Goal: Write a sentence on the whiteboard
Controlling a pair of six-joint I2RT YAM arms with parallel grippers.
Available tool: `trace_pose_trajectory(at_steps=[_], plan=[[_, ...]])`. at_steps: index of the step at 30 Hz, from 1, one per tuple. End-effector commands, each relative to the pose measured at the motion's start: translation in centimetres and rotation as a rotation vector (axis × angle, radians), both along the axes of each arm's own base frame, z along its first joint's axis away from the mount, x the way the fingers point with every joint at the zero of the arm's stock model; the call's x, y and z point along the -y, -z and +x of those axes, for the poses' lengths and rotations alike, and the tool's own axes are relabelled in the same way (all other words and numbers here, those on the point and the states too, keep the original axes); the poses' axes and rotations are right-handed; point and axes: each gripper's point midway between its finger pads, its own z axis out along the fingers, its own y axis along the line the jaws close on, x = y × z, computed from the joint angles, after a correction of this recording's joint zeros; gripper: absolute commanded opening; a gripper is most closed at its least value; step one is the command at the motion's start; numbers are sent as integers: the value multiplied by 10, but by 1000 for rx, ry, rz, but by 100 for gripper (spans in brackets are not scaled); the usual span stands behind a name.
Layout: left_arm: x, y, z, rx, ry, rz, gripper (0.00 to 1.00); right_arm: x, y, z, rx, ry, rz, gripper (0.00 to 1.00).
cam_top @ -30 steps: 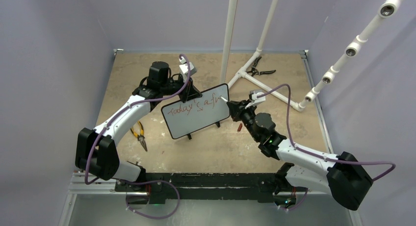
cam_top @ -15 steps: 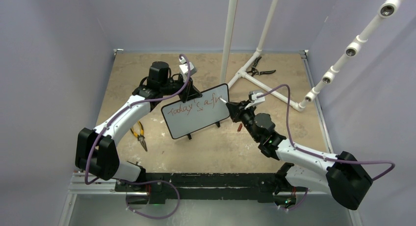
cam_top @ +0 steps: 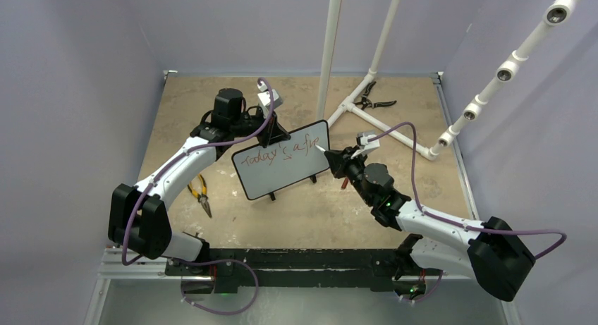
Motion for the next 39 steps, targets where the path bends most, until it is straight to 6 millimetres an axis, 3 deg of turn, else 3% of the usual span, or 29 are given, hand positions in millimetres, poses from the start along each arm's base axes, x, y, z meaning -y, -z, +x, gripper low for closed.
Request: trace_pose_trajectory(at_steps=[1, 9, 17, 39], plan=[[4, -3, -13, 5, 50, -12, 0, 11, 5, 8, -28, 81, -12, 0], [3, -3, -13, 5, 50, -12, 0, 22, -11, 11, 3, 137, 13, 0], [3, -2, -13, 4, 50, -12, 0, 20, -38, 5, 75, 100, 59, 0], [3, -2, -13, 4, 52, -12, 0, 9, -45, 13, 111, 74, 22, 0]])
